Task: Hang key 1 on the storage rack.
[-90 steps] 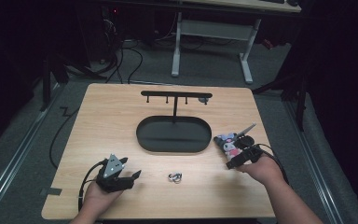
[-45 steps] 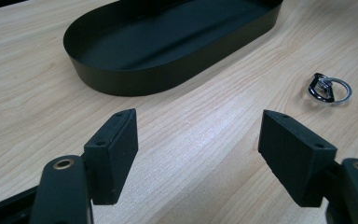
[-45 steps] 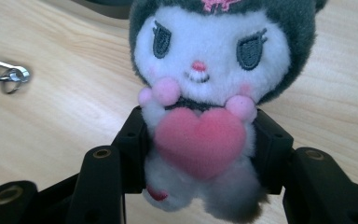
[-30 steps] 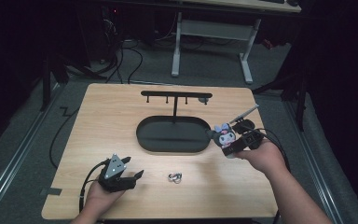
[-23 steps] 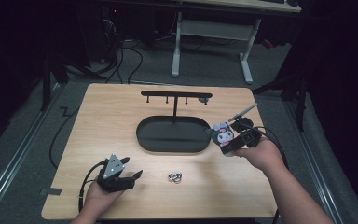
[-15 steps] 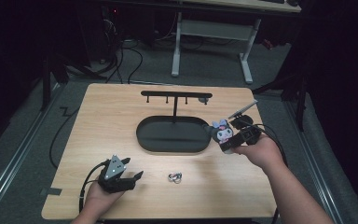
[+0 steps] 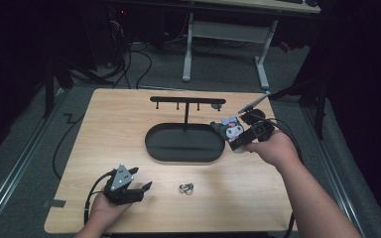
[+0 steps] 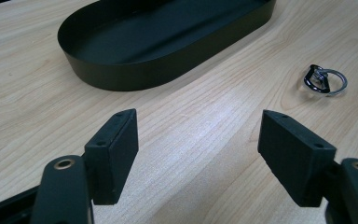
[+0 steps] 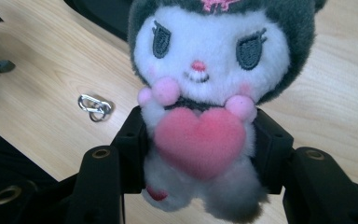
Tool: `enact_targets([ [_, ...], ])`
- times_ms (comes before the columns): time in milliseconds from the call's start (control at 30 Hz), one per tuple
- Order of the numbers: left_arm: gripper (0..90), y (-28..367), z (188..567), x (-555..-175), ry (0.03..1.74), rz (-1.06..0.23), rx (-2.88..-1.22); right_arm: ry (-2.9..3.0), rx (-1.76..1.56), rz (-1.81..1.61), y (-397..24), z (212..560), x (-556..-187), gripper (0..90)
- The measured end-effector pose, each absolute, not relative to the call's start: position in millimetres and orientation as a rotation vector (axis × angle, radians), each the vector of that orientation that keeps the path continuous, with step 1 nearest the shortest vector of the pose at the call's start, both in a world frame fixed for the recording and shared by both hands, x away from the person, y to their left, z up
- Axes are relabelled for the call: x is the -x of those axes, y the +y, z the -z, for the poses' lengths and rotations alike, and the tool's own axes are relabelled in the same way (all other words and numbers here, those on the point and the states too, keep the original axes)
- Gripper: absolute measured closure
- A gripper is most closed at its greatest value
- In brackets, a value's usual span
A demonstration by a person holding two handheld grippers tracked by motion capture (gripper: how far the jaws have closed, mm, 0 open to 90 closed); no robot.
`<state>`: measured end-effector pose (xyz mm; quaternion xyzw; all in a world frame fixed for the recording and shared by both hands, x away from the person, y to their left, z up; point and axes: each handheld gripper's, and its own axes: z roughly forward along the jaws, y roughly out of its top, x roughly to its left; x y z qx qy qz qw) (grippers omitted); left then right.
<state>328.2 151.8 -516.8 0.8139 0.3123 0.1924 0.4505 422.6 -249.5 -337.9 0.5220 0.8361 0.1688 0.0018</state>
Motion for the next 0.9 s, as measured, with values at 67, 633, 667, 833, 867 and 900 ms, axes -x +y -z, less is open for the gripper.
enact_targets([
  [67,29.5,153,517,-328,0.774,-0.478,-2.009,2.625,-1.633,-0.525,-246,333,-426,48.6],
  [633,29.5,157,516,-328,0.782,-0.473,-2.005,2.585,-1.62,-0.568,-234,303,-453,48.6],
  [667,29.5,157,516,-329,0.784,-0.474,-2.003,2.577,-1.63,-0.579,-234,303,-455,48.6],
  [833,29.5,156,518,-330,0.783,-0.472,-2.013,2.581,-1.63,-0.596,-235,302,-465,48.6],
  [867,29.5,156,518,-330,0.783,-0.471,-2.016,2.575,-1.629,-0.594,-234,302,-467,48.6],
  [900,29.5,156,518,-329,0.782,-0.472,-2.016,2.568,-1.628,-0.6,-234,302,-468,48.6],
])
